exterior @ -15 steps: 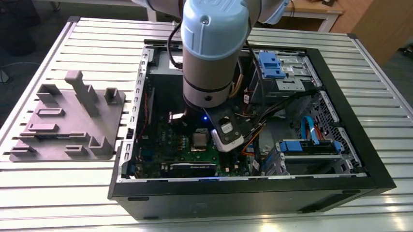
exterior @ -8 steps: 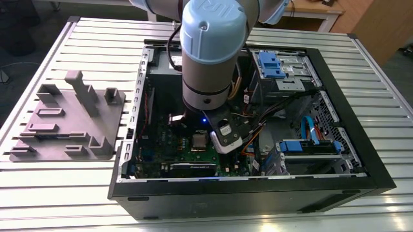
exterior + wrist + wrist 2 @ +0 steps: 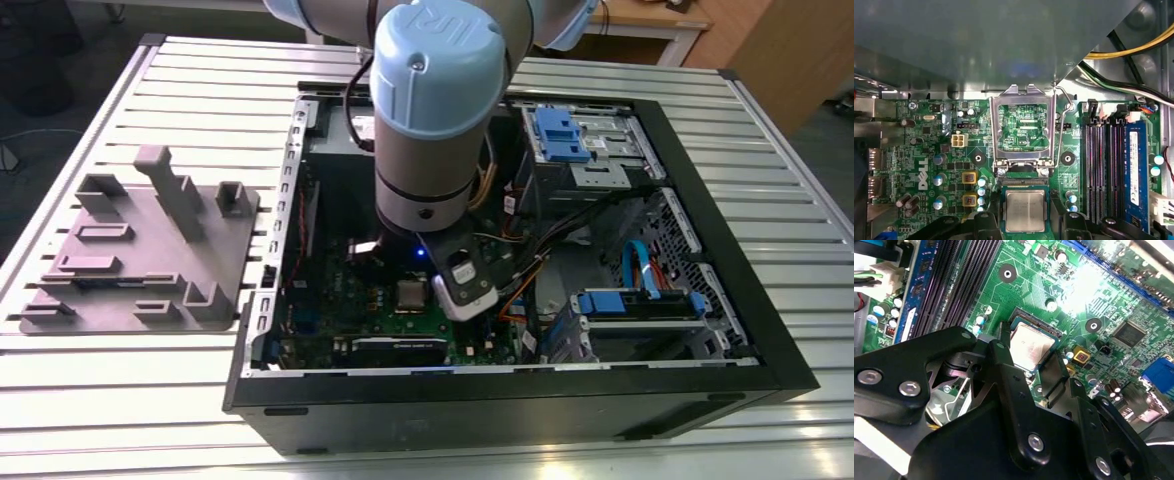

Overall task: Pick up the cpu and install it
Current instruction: 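Place the cpu into insertion slot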

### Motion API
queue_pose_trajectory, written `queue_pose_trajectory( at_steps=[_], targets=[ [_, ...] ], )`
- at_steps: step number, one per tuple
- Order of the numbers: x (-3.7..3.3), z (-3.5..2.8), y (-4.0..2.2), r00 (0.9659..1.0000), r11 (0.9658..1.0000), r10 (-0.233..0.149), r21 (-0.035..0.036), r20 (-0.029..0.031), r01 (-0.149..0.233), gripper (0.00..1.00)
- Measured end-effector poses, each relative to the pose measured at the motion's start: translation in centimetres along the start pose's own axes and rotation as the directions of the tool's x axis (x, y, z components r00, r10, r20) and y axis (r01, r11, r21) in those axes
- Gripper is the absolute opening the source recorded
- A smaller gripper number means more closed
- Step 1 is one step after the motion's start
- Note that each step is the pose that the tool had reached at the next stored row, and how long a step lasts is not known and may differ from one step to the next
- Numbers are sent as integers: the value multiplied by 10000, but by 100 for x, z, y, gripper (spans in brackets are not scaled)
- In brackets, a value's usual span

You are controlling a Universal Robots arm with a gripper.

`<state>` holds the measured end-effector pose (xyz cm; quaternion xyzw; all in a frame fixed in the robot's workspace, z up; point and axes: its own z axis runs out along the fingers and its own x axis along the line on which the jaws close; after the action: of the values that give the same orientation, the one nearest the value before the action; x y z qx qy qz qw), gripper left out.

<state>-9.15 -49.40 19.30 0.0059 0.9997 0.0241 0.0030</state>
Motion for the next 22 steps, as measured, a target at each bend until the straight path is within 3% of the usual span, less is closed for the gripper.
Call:
queue_pose_trajectory(
  at_steps=[4, 22],
  targets=[
    [2, 35, -1, 10000, 10000, 1, -3, 1, -1, 47],
    [4, 55, -3, 10000, 10000, 0, -1, 17, 0, 47]
  ],
)
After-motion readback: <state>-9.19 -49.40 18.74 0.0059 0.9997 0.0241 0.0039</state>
